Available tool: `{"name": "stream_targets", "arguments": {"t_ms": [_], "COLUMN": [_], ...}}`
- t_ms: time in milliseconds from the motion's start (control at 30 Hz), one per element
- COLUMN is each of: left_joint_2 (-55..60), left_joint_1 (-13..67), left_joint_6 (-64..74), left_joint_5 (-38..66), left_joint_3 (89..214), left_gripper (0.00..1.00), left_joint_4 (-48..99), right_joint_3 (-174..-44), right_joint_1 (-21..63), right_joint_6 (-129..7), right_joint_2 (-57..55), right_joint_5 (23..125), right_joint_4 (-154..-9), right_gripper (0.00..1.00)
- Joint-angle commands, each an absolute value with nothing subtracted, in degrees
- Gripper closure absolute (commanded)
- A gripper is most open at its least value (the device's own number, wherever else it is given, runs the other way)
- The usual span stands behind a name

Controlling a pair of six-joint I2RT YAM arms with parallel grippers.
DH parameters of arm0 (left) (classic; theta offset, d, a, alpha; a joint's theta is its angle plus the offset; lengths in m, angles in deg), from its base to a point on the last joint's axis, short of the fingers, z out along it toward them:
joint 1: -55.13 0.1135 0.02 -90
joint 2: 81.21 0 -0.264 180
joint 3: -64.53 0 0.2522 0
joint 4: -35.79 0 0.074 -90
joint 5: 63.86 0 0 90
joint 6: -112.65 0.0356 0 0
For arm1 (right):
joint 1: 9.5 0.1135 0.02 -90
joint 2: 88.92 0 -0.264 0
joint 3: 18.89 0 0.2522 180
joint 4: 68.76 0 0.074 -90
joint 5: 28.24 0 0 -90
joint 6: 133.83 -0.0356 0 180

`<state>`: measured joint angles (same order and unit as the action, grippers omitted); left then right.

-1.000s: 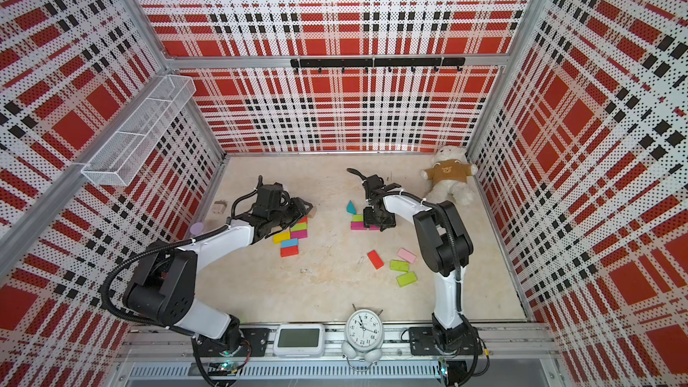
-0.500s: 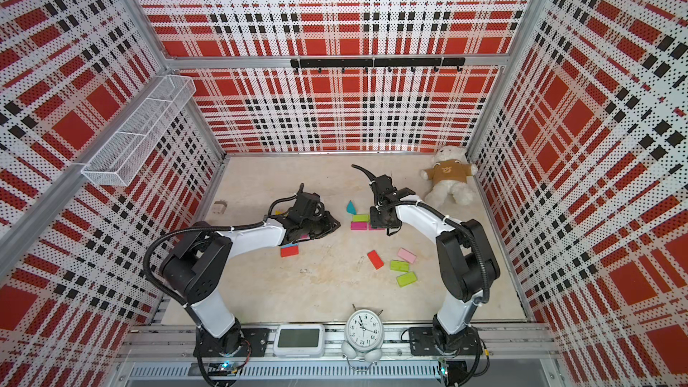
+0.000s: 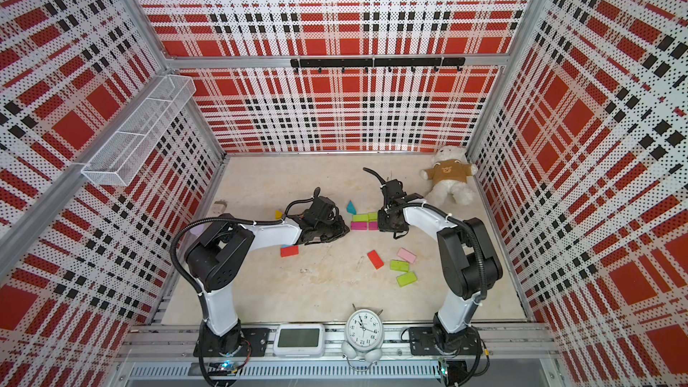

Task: Assemble a carrot with building blocks
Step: Adjust the building block at the center of the board.

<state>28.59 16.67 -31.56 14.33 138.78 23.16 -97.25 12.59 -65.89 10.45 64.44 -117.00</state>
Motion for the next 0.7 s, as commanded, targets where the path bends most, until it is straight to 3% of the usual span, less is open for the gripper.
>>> {"name": "stream_targets", "arguments": {"t_ms": [0,667], "left_joint_2": [29.8,33.8], "left_joint_1": [16.4,16.9], "left_joint_6": [-32.4,-31.8], "left_joint_5": [16.5,14.6], "left_joint_3": [140.3,143.9], "left_gripper": [0.84,0.84], "left_joint_4": [24.3,24.5], "right_joint_3": [-96.2,-97.3], "right_joint_1": [12.3,12.0], "right_joint_6": [-65.1,-65.3], "right_joint_2": [10.1,12.6], "right_joint_5": [65.8,66.5], "right_joint_4": [-114.8,-115.0], "right_gripper": [0.61,0.63]}}
